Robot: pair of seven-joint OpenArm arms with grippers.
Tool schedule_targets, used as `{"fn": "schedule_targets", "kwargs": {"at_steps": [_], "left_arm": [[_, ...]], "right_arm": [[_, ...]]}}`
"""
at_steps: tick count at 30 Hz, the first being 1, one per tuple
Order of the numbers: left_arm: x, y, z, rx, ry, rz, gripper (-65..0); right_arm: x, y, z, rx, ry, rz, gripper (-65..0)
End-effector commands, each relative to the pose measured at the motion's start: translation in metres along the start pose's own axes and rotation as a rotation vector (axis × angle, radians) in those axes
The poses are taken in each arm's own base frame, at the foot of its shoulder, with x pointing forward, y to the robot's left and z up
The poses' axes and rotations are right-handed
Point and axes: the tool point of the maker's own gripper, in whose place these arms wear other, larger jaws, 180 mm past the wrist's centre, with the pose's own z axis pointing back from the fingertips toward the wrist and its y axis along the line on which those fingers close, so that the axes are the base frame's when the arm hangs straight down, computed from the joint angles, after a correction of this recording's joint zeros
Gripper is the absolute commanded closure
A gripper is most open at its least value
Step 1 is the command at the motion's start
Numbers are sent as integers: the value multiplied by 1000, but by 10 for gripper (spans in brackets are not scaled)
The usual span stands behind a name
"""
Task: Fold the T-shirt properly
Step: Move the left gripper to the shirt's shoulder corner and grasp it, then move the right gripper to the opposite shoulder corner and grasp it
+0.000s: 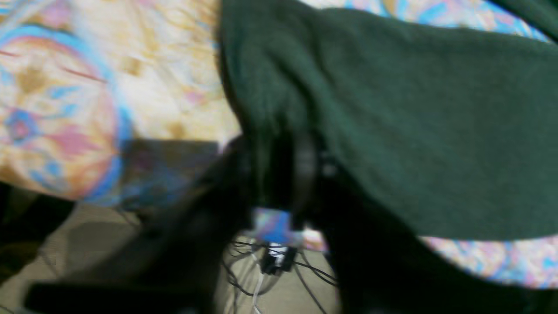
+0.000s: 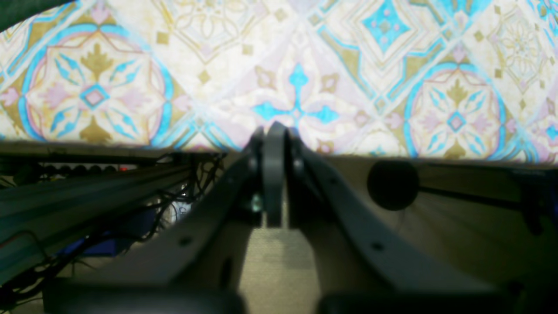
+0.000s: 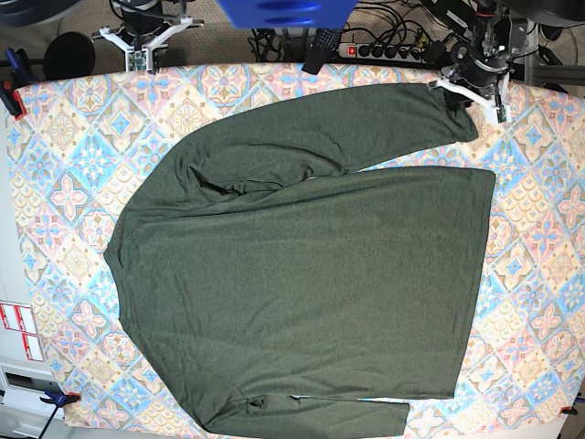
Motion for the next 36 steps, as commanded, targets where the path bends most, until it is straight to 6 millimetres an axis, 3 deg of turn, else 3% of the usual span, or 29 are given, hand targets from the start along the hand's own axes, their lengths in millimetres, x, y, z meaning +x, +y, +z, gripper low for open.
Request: {"fn": "schedule_targets", "kwargs": {"at_steps": [1, 6, 8, 11, 20, 23, 36], "left_arm": [[-5, -1, 2, -9, 23, 0, 0], [-3, -1, 2, -8, 19, 1, 0], [-3, -1, 3, -8, 19, 0, 0], [-3, -1, 3, -8, 19, 0, 0], [-4, -1, 3, -8, 19, 2, 0], [-4, -1, 3, -8, 19, 2, 0], [-4, -1, 3, -7, 21, 1, 0]], "right_arm": [[4, -2, 3, -4, -20, 7, 0], [4, -1, 3, -1, -20, 7, 0], [5, 9, 4, 25, -22, 4, 0], [28, 19, -4, 47, -79, -1, 0], [56, 42, -35, 99, -4, -2, 0], [79, 45, -49, 103, -24, -2, -2], [134, 37, -74, 81, -116, -14, -170]]}}
